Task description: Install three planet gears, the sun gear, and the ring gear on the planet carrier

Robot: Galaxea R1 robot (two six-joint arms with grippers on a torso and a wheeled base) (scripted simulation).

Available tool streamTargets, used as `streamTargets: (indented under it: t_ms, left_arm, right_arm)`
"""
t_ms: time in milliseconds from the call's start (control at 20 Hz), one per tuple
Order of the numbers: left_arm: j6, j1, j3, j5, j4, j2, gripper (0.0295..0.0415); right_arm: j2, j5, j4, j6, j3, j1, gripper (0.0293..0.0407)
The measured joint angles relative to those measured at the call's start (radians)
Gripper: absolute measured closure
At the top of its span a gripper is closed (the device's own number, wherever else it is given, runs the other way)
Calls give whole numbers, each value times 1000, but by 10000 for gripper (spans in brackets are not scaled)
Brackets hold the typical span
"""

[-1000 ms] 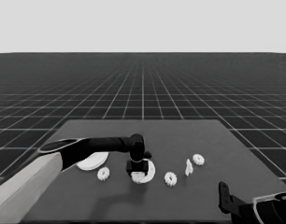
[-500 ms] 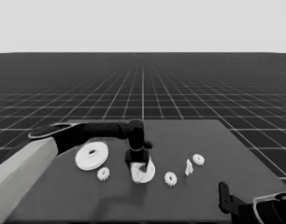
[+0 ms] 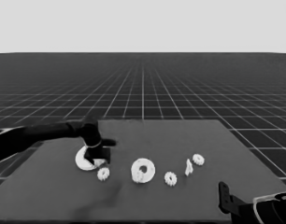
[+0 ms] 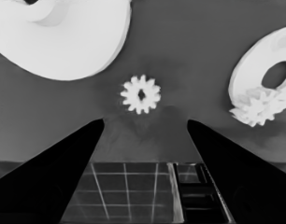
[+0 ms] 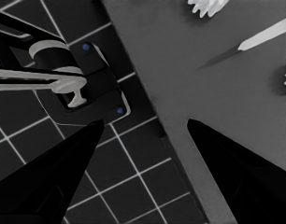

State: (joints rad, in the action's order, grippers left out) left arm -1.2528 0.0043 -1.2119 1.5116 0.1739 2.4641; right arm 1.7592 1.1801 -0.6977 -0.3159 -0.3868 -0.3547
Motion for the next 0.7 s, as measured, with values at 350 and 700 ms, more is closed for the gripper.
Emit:
streamTargets:
  t_ms: [350,700]
  left_arm:
    - [67,173,-103,-78,154,21,326]
    - [84,210,-142,-103,187,36,326]
  right_arm:
    - [0,0,0,0,0,0,315]
    - [0,0,0,0,0,0,315]
